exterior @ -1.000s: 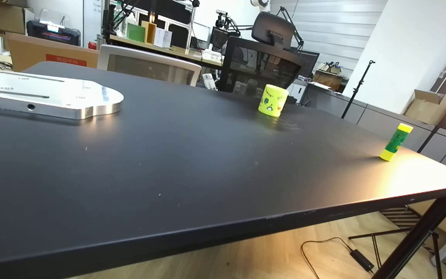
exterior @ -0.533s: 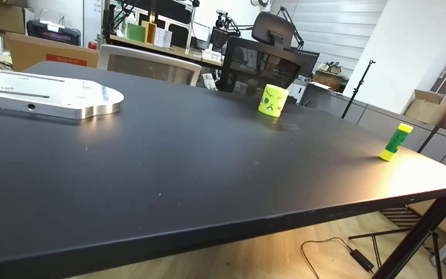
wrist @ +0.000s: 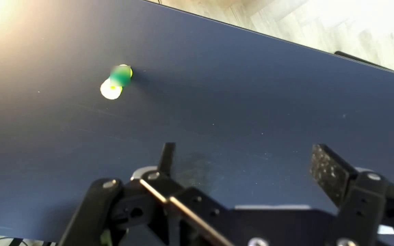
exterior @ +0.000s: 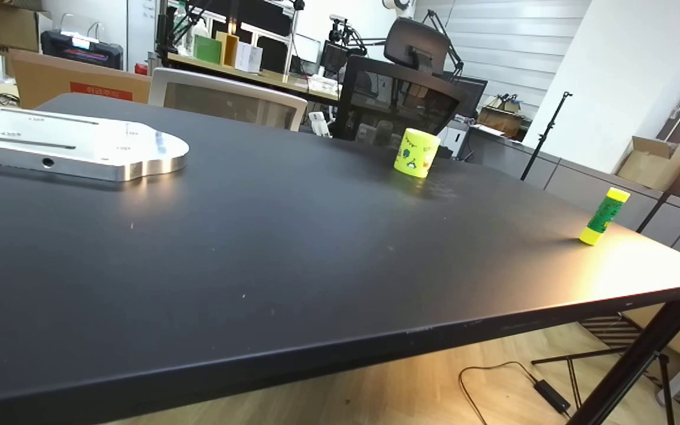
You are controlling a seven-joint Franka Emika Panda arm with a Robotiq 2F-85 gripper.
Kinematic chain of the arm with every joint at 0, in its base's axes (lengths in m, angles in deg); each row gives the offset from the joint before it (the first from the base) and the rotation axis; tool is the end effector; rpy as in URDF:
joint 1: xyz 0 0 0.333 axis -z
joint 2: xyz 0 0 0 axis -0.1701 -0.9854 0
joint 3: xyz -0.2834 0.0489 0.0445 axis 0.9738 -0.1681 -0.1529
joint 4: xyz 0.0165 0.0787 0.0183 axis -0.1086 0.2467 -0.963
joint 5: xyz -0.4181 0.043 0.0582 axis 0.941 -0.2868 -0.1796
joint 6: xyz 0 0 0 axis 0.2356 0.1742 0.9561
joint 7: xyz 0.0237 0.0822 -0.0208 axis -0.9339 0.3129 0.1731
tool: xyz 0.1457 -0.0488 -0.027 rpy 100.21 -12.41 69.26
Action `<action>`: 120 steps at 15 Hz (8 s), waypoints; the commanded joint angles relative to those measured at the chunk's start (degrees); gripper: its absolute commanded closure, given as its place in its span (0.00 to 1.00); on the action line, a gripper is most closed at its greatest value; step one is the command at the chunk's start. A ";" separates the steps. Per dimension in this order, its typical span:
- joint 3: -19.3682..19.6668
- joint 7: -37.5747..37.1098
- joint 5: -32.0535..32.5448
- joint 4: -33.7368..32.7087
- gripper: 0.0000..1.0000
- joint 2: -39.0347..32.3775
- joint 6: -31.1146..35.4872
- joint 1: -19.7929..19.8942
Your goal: Put the stick of glue in the mug
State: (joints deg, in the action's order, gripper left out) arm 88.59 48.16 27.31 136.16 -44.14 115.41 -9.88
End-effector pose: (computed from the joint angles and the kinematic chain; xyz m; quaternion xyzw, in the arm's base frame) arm 0.4139 -0.0825 0.4287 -0.9910 -0.1104 -0.0704 0.0271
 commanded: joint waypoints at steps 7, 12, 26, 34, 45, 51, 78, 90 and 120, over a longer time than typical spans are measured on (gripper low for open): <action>2.97 8.89 6.27 -16.63 0.00 -20.99 -2.51 4.36; 3.48 8.02 8.63 -16.90 0.00 -24.75 4.33 7.55; 4.08 8.47 4.16 -14.69 0.00 -31.09 12.35 10.97; 3.75 8.10 -2.39 -11.08 0.00 -31.89 16.23 10.41; 1.48 7.89 -5.40 -4.92 0.00 -38.75 30.45 10.80; 0.67 7.60 -4.95 -4.89 0.00 -44.08 35.36 11.87; -1.36 7.71 -4.03 -5.11 0.74 -48.12 33.37 14.63; -1.48 8.01 -2.99 -5.01 0.02 -48.64 34.71 14.45; -0.61 1.24 7.48 -9.17 0.92 -40.73 23.95 12.98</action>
State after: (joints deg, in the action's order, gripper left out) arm 87.98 52.05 33.06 127.40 -88.28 142.34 3.92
